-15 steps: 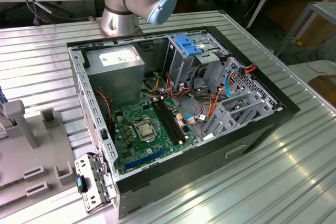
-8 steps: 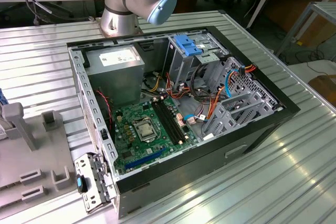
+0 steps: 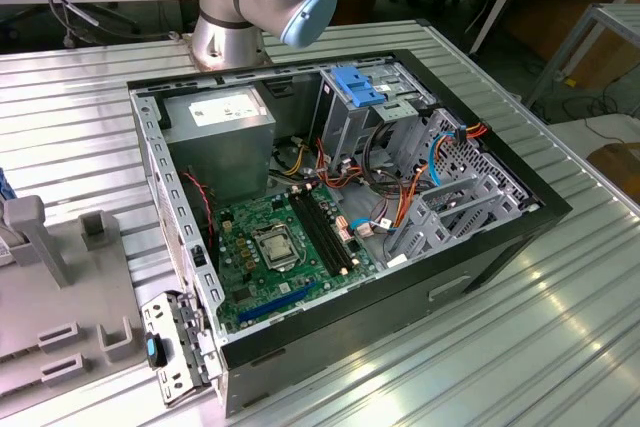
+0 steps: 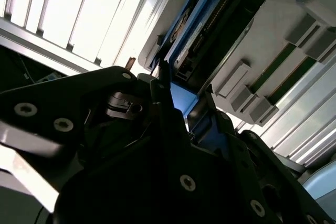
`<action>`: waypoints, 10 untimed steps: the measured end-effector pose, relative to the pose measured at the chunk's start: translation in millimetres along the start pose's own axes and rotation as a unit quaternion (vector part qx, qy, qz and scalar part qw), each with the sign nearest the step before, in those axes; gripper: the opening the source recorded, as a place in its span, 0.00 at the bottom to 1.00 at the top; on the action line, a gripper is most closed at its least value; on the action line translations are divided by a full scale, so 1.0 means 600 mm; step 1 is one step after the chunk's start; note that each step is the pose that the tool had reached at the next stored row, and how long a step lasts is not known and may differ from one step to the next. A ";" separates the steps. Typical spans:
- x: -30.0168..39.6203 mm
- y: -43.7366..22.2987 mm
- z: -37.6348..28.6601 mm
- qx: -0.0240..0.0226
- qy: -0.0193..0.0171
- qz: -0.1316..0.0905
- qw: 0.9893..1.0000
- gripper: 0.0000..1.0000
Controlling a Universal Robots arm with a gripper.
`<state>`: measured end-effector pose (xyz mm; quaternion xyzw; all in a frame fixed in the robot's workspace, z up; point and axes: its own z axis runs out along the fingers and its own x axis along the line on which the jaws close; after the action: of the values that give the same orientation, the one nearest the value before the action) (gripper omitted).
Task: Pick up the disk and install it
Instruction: 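Pick up the disk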
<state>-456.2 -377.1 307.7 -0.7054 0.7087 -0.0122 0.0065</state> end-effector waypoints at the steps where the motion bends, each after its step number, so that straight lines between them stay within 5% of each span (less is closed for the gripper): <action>1: 0.000 0.000 0.000 0.000 0.000 -0.002 1.000 0.37; 10: 0.000 0.000 0.000 0.000 0.000 -0.012 1.000 0.37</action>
<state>-456.1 -377.1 307.7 -0.7138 0.7002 -0.0121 0.0066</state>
